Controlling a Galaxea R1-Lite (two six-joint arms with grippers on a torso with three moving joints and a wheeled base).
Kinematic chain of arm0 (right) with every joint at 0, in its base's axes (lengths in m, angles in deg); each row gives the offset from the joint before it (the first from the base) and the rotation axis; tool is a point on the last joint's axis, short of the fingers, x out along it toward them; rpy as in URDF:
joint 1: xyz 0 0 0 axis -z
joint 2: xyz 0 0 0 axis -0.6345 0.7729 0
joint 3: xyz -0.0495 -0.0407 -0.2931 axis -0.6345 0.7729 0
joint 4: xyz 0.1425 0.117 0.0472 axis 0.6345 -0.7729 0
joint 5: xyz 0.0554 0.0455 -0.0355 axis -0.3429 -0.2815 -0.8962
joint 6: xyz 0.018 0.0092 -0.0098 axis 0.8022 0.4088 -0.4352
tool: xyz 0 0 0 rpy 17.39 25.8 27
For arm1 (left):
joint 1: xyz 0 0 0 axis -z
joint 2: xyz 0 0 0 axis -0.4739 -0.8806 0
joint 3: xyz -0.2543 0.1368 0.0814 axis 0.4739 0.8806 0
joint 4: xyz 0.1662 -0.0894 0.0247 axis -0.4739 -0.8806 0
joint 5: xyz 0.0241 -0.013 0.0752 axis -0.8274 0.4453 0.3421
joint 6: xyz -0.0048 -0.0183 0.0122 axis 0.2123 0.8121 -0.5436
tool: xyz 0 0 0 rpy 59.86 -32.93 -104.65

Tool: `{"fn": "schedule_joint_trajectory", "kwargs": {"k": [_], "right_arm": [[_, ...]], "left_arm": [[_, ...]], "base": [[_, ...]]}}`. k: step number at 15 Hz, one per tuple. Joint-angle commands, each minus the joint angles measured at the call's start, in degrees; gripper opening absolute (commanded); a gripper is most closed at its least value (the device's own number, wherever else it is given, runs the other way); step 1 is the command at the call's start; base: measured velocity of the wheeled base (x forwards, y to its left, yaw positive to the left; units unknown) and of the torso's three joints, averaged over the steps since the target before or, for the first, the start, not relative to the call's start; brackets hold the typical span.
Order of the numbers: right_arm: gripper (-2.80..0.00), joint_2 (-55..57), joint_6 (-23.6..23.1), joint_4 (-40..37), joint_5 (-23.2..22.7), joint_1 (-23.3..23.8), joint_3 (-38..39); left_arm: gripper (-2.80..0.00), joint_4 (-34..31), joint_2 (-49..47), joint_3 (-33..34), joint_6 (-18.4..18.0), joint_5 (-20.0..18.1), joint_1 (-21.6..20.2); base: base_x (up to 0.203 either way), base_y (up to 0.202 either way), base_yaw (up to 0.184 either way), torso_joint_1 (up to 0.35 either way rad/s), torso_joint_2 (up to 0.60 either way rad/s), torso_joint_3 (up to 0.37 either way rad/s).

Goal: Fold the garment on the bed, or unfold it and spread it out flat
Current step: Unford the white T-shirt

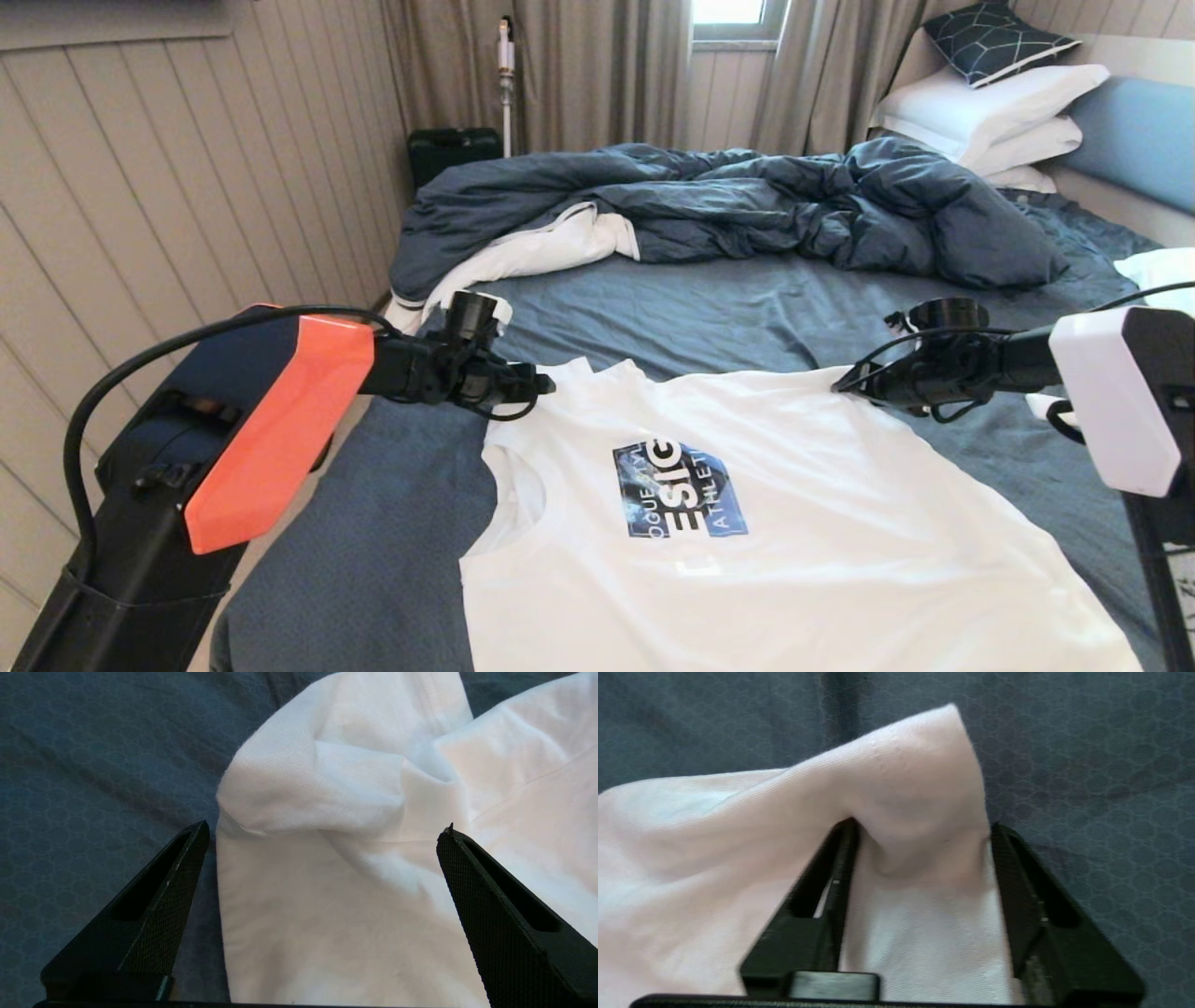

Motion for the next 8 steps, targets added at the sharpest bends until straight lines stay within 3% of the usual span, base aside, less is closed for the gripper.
{"fn": "schedule_joint_trajectory", "kwargs": {"k": [1,8], "right_arm": [[-2.80,0.18,0.03,0.17,-0.10,-0.01,-0.09],[-2.80,-0.45,-0.41,0.36,-0.10,-0.01,-0.06]], "left_arm": [[0.00,0.06,-0.50,-0.41,0.10,-0.01,-0.01],[0.00,0.06,-0.67,-0.16,0.19,0.17,-0.01]], "base": [[0.000,0.000,0.000,0.000,0.00,0.000],[0.000,0.000,0.000,0.000,0.00,0.000]]}}
